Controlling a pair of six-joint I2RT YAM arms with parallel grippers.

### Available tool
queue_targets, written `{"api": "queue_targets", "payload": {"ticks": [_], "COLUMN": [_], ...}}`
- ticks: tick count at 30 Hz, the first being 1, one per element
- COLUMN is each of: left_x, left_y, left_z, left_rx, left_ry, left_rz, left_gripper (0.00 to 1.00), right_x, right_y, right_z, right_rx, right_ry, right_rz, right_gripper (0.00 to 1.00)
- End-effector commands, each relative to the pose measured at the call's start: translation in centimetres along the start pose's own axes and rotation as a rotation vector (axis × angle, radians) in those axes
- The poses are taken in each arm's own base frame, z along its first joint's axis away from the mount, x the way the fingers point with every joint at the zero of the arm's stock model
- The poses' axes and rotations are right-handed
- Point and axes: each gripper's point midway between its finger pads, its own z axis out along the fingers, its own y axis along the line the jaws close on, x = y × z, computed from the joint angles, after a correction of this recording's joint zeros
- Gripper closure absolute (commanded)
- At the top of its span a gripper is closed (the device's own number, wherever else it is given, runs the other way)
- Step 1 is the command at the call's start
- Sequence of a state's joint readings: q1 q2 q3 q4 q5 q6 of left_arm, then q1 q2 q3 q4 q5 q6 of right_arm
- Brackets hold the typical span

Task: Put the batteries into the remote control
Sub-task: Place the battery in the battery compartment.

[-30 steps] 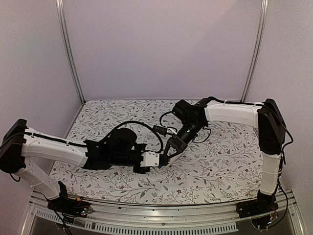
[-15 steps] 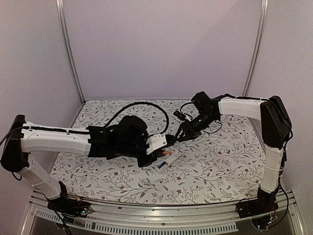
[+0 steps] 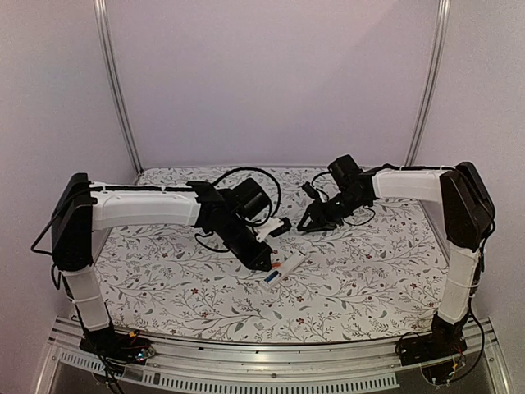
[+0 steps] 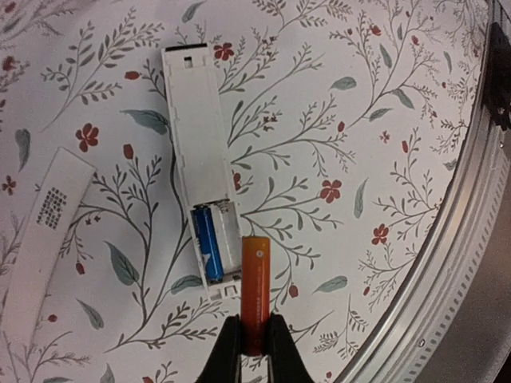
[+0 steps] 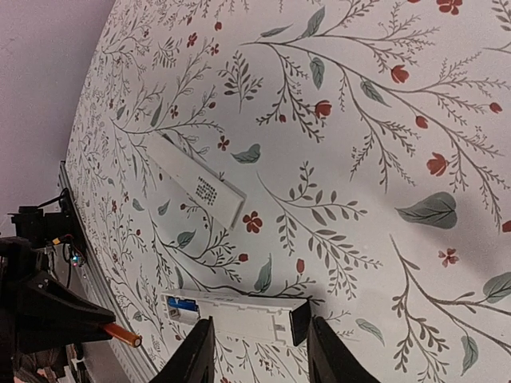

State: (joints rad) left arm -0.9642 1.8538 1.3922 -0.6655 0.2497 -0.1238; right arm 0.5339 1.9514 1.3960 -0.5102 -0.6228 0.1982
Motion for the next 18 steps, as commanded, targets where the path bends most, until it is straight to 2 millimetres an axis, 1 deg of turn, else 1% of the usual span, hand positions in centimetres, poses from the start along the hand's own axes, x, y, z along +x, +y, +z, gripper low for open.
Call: {"api": "queue_targets", "payload": {"ticks": [1,5,8,13,18], "left_x": [2.3,2.8,2.8,2.8,2.9], "left_y": [0.2,0.4,0.6,1.3,1.5], "left_z": [0.3,1.7,2.5,3.3,3.7], "left_rx": [0.053,0.063,0.056,0.023,0.008], "left_ry": [0.14,0.196,0.214,0.229,0.242], "left_rz": [-0.182,-0.233,-0.263,-0.286,-0.297], "left_gripper": [1.0,1.0,1.0,1.0,0.99], "right_x": [0.5,0.6,0.8,0.5,0.5], "right_y": [-1.1,-0.5,-0.6,-1.1,-1.3], "right_z": [0.9,0.4,0.0,-1.1,-1.2], "right_rx": [-0.005,-0.05,-0.051,-0.059,-0.063], "right_ry": [-0.023,-0.056,-0.067,-0.1,-0.106], "right_rz": [0.035,0.044,0.057,0.075,0.083], "right_gripper": [0.61,0.62,0.63,0.63,0.64]}}
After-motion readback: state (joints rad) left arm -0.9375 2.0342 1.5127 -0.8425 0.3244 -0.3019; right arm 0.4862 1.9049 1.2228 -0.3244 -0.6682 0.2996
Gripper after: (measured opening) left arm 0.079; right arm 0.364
